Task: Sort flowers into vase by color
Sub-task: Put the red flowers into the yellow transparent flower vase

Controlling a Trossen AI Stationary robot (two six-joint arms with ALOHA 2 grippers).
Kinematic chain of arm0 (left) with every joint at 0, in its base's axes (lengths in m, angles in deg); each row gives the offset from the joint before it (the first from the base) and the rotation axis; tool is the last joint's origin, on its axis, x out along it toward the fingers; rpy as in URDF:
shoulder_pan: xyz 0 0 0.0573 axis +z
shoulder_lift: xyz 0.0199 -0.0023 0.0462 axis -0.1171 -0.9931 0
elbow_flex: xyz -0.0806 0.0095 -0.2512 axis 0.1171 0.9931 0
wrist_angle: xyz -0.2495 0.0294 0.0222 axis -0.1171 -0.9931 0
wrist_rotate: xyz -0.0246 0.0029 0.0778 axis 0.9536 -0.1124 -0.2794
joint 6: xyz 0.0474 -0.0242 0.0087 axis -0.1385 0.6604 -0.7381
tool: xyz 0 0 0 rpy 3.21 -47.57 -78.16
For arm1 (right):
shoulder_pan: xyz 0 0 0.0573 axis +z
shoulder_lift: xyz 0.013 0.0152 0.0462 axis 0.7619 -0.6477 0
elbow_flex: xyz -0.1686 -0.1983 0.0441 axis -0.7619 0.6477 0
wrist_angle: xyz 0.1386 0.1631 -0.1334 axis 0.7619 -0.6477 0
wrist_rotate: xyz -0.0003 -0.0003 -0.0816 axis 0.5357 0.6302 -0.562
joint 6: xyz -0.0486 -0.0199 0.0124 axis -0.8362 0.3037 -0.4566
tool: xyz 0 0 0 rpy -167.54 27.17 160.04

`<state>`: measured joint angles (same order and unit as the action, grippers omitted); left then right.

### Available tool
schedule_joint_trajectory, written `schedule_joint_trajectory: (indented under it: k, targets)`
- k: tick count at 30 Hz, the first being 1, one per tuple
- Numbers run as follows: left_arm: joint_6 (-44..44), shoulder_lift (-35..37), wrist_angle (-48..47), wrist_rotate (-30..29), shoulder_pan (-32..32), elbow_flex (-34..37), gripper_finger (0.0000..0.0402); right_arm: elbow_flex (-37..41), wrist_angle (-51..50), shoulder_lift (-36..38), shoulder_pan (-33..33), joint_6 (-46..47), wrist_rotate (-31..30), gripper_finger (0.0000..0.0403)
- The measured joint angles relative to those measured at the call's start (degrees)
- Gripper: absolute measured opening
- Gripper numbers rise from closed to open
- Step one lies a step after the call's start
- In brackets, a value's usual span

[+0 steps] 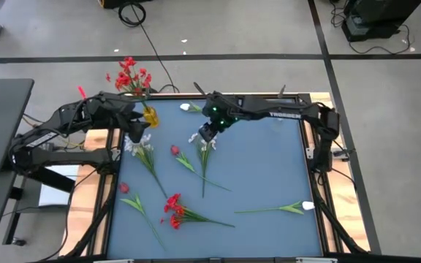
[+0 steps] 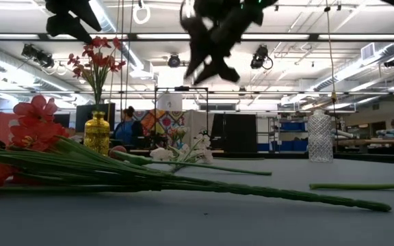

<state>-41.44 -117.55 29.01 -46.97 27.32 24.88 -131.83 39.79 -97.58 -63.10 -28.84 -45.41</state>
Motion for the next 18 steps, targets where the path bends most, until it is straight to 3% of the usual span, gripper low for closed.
schedule_joint_trajectory:
  k: [8,12,18]
  targets:
    - [-5.51,-2.8,6.68,0.36,-0.02,-0.02,0.0265,0.0,5.43,3.92,10.89,2.89,-10.84,0.0124]
    - [-5.37,-4.39,8.78,4.79,-0.22,-0.02,0.0265,0.0,5.38,5.3,16.02,3.03,-17.06,0.0124]
    - [-1.64,-7.95,11.74,6.9,-6.1,-0.02,0.0265,-0.02,4.74,6.07,22.91,2.93,-21.7,0.0124]
